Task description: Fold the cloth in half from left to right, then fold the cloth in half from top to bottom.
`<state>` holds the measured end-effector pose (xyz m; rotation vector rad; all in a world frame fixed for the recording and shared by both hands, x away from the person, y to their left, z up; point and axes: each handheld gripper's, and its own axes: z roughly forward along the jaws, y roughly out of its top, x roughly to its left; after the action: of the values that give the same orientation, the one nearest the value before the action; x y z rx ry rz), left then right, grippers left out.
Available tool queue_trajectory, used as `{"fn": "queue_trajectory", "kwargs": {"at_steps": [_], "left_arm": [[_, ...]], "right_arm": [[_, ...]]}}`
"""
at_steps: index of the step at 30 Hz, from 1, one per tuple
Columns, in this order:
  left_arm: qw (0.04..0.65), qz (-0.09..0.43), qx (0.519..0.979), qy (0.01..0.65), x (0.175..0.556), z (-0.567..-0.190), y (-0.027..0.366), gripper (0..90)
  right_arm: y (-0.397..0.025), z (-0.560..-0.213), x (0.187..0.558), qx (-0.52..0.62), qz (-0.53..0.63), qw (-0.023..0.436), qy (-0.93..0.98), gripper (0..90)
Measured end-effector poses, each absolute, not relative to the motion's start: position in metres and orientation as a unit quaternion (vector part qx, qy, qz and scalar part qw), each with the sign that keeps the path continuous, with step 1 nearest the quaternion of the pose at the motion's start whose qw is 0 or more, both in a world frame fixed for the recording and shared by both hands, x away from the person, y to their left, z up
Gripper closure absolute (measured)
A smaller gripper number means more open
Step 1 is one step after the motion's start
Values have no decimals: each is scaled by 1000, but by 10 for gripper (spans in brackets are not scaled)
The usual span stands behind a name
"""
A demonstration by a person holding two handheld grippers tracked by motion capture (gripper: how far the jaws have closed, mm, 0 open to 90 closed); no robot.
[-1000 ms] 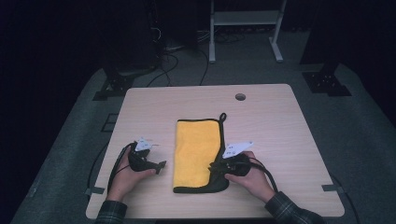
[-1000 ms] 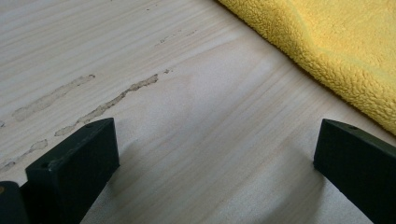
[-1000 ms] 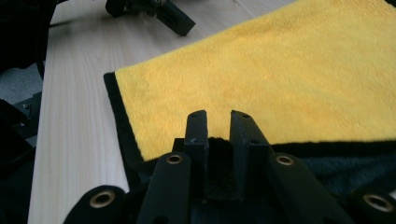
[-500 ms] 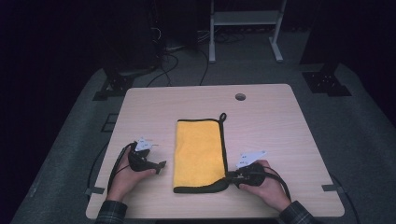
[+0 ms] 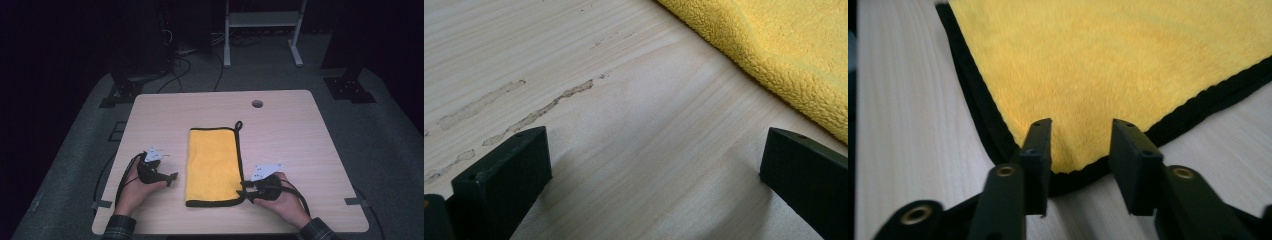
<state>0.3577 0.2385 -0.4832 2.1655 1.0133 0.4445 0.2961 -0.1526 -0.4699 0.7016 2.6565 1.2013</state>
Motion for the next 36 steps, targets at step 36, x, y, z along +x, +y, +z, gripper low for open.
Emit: {"fn": "queue_trajectory", "kwargs": {"at_steps": [36], "left_arm": [[370, 160, 834, 376, 424, -447, 213, 353]], "right_arm": [[-147, -446, 421, 302, 427, 133, 842, 409]]}}
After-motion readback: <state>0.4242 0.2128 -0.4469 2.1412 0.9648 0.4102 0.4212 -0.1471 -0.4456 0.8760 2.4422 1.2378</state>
